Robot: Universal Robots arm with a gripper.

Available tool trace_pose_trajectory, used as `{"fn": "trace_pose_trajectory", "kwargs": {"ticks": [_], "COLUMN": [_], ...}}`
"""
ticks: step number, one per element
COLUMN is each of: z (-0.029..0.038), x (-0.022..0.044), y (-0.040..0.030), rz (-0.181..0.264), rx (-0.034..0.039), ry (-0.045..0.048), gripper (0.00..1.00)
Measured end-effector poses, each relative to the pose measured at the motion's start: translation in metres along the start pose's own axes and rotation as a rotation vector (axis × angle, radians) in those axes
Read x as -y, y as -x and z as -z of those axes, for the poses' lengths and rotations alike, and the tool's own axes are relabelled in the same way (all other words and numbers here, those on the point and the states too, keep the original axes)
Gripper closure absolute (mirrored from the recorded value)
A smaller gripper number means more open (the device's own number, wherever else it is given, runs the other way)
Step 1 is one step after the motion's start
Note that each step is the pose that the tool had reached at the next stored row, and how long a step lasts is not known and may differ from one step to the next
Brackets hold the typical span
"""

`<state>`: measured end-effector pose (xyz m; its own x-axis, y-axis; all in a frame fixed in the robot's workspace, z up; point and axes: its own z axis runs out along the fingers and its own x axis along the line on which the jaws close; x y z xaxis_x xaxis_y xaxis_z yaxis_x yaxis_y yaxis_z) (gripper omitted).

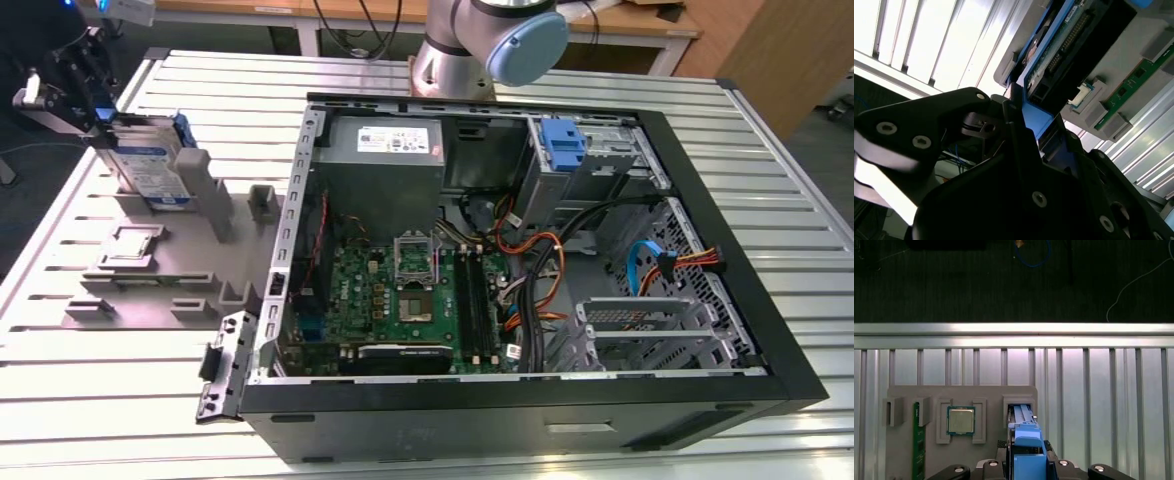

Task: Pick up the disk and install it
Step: 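Pick up the disk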

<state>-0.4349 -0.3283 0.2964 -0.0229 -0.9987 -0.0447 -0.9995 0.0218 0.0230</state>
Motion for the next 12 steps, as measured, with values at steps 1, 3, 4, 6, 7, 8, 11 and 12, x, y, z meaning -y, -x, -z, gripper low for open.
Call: {"fn": "trace_pose_trajectory", "kwargs": {"ticks": [1, 3, 4, 6, 7, 8, 11, 12], "z": [-0.0001, -0.0001, -0.0001, 0.0002, 0.0006, 0.0013, 0.0028, 0.0033], "x": [0.0, 0.0, 0.0, 0.0, 0.0, 0.0, -0.0001, -0.0001], "y": [0.0, 0.0, 0.0, 0.0, 0.0, 0.0001, 0.0001, 0.0002], "rz": [0.0, 0.0, 0.0, 0.0, 0.0, 0.0, 0.0, 0.0], "rx": [0.0, 0.0, 0.0, 0.0001, 0.0001, 0.0, -0.0001, -0.0002], "ry": [0.0, 0.0, 0.0, -0.0003, -0.0004, 0.0, -0.0002, -0.0001], "gripper": [0.64, 0.64, 0.64, 0.64, 0.64, 0.64, 0.64, 0.64]}}
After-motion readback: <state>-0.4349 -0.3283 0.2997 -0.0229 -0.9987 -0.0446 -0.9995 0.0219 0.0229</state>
